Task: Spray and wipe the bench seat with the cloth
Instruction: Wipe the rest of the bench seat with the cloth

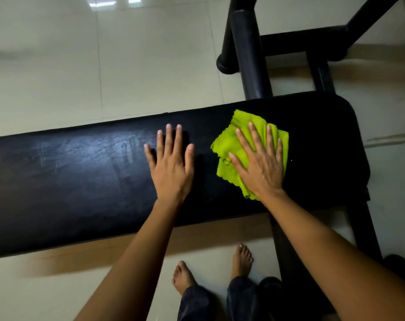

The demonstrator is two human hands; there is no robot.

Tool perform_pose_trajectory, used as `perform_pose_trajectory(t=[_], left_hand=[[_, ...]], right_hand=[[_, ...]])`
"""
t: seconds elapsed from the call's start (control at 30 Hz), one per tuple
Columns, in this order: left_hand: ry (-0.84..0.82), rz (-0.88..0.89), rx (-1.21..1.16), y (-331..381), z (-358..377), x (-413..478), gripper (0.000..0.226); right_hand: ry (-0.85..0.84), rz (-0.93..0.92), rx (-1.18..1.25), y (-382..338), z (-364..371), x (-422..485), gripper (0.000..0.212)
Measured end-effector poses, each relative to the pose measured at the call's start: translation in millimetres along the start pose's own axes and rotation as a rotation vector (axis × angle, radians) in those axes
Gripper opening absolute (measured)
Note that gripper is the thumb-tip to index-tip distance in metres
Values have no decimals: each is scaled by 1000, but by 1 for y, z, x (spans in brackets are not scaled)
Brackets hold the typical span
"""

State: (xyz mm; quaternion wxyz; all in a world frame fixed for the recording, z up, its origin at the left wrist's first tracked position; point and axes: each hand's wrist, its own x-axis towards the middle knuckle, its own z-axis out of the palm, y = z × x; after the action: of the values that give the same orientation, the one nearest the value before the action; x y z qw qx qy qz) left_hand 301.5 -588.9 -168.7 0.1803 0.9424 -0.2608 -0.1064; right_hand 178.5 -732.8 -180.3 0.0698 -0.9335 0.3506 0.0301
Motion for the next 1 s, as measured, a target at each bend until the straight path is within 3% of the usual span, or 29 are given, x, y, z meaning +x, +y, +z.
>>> perform_pose_trajectory(t=[0.2, 0.43, 0.67, 0.87, 1.0], left_hand=[[-82, 52, 94, 49, 43, 18, 53], [-84, 44, 117, 46, 42, 12, 61], [-37, 28, 157, 53, 45, 15, 60], [-61, 25, 157, 54, 44, 13, 60], [-60, 33, 163, 55, 41, 13, 61]], right_hand=[[38, 86, -17, 14, -4, 47, 63], [0, -52, -25, 44, -1, -19, 62], [16, 199, 12, 36, -7, 43, 62], [20, 9, -5, 58, -5, -12, 63], [0, 155, 31, 71, -14, 1, 65]])
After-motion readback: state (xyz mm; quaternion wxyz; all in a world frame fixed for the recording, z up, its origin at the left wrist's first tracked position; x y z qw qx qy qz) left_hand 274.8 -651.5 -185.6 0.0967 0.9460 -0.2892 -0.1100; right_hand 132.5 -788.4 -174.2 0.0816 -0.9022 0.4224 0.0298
